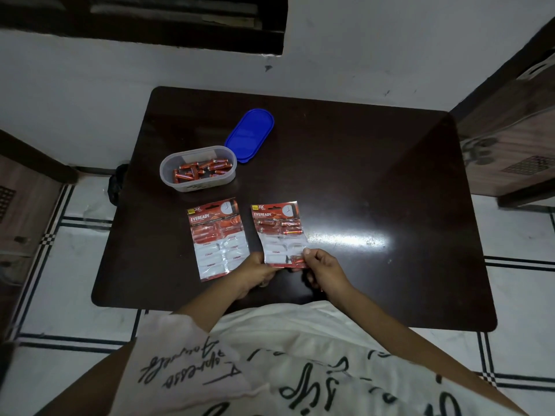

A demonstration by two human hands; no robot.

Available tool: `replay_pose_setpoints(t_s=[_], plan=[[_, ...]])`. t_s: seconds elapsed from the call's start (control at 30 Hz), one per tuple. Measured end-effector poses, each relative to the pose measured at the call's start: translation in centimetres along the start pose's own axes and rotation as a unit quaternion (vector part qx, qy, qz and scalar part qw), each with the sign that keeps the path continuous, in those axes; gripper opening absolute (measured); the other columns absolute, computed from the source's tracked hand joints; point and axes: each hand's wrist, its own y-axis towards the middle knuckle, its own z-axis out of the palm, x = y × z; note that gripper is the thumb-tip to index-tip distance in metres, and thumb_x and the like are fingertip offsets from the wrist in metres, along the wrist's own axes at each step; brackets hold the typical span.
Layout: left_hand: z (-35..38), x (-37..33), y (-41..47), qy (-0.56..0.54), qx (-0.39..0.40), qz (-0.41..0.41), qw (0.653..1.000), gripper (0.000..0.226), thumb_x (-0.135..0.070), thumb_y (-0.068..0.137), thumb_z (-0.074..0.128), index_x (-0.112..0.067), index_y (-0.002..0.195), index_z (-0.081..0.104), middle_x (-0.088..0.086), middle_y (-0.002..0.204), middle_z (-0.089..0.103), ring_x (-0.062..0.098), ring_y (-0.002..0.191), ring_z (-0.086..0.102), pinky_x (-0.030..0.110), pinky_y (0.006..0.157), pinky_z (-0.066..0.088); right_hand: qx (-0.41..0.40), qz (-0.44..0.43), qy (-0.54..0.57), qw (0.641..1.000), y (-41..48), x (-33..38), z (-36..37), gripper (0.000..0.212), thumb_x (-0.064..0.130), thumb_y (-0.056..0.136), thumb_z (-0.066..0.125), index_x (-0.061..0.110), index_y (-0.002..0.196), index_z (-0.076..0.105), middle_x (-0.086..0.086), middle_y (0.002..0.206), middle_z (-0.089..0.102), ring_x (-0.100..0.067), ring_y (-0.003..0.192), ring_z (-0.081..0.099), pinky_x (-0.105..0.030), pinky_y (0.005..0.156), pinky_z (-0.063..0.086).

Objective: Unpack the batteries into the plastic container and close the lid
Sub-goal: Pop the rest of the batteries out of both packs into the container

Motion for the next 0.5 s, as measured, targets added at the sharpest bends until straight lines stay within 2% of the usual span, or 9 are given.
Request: replay_pose_setpoints(t_s=[0.13, 0.2, 0.27, 0.3, 0.33, 0.37, 0.4, 0.43, 0.5], plan=[[0.0, 0.1, 0.0, -0.013, 0.007, -0.003, 1.000, 0.030, -0.016, 0.092, 0.066, 0.001, 0.117, 0.062, -0.005, 0.044, 0.034, 0.007, 0.040, 0.026, 0.021, 0.043, 0.023, -0.005, -0.004, 0.000, 1.000, 0.1, 0.1, 0.0, 0.023, 0.028, 0.103, 0.048, 0.009, 0.091, 0.052, 0.008, 0.044, 0.056, -0.008, 0.037, 0.036, -0.017, 0.037, 0.027], [-0.3, 0.3, 0.3, -0.002, 0.023, 0.004, 1.000, 0.031, -0.014, 0.092, 0.066, -0.006, 0.122, 0.062, -0.001, 0.050, 0.037, 0.009, 0.043, 0.027, 0.022, 0.045, 0.023, -0.010, 0.001, -0.005, 1.000, 0.3, -0.2, 0.0, 0.024, 0.028, 0.103, 0.049, 0.008, 0.090, 0.053, 0.008, 0.043, 0.054, -0.007, 0.035, 0.037, -0.016, 0.036, 0.028], [-0.4, 0.0, 0.1, 0.030, 0.038, 0.024, 0.999, 0.036, -0.027, 0.089, 0.070, -0.019, 0.124, 0.063, 0.008, 0.062, 0.046, 0.012, 0.048, 0.032, 0.023, 0.045, 0.026, -0.014, 0.007, -0.004, 1.000, 0.5, -0.5, 0.0, 0.024, 0.028, 0.102, 0.050, 0.010, 0.087, 0.054, 0.009, 0.042, 0.051, -0.007, 0.035, 0.036, -0.017, 0.037, 0.028], [-0.5, -0.1, 0.0, 0.046, 0.039, 0.041, 0.997, 0.039, -0.034, 0.087, 0.071, -0.024, 0.124, 0.063, 0.011, 0.071, 0.054, 0.015, 0.052, 0.041, 0.024, 0.044, 0.034, -0.015, 0.008, -0.002, 1.000, 0.6, -0.5, 0.0, 0.024, 0.028, 0.102, 0.051, 0.011, 0.086, 0.054, 0.009, 0.042, 0.050, -0.007, 0.035, 0.035, -0.017, 0.038, 0.028], [-0.4, -0.1, -0.1, 0.057, 0.036, 0.056, 0.996, 0.043, -0.037, 0.086, 0.072, -0.026, 0.126, 0.061, 0.012, 0.084, 0.063, 0.017, 0.063, 0.056, 0.024, 0.048, 0.046, -0.017, 0.006, -0.002, 1.000, 0.7, -0.4, 0.0, 0.024, 0.028, 0.102, 0.051, 0.011, 0.084, 0.055, 0.009, 0.042, 0.049, -0.007, 0.035, 0.035, -0.018, 0.038, 0.027], [-0.4, -0.1, -0.1, 0.060, 0.027, 0.068, 0.996, 0.047, -0.034, 0.086, 0.073, -0.025, 0.130, 0.058, 0.010, 0.102, 0.068, 0.018, 0.086, 0.067, 0.020, 0.063, 0.054, -0.019, 0.004, -0.004, 1.000, 0.8, -0.5, 0.0, 0.024, 0.027, 0.102, 0.052, 0.011, 0.083, 0.055, 0.009, 0.041, 0.048, -0.007, 0.035, 0.034, -0.018, 0.038, 0.027], [-0.4, 0.0, -0.1, 0.057, 0.019, 0.083, 0.995, 0.050, -0.028, 0.086, 0.074, -0.023, 0.132, 0.055, 0.004, 0.118, 0.067, 0.016, 0.106, 0.064, 0.014, 0.077, 0.052, -0.021, 0.003, -0.007, 1.000, 0.8, -0.5, 0.0, 0.024, 0.026, 0.101, 0.053, 0.010, 0.084, 0.055, 0.008, 0.041, 0.047, -0.006, 0.034, 0.033, -0.018, 0.037, 0.027], [-0.4, 0.1, 0.0, 0.054, 0.013, 0.101, 0.993, 0.052, -0.020, 0.086, 0.074, -0.022, 0.133, 0.052, -0.003, 0.125, 0.063, 0.011, 0.115, 0.060, 0.011, 0.087, 0.049, -0.023, 0.003, -0.008, 1.000, 0.9, -0.5, 0.0, 0.023, 0.025, 0.101, 0.053, 0.008, 0.085, 0.055, 0.008, 0.041, 0.047, -0.006, 0.033, 0.033, -0.018, 0.036, 0.026], [-0.2, 0.1, 0.0, 0.051, -0.001, 0.127, 0.991, 0.053, -0.014, 0.085, 0.074, -0.023, 0.131, 0.048, -0.007, 0.127, 0.058, 0.007, 0.117, 0.056, 0.019, 0.100, 0.045, -0.025, 0.003, -0.010, 1.000, 0.9, -0.5, 0.0, 0.022, 0.025, 0.100, 0.055, 0.005, 0.090, 0.055, 0.006, 0.042, 0.046, -0.006, 0.034, 0.032, -0.018, 0.036, 0.026]])
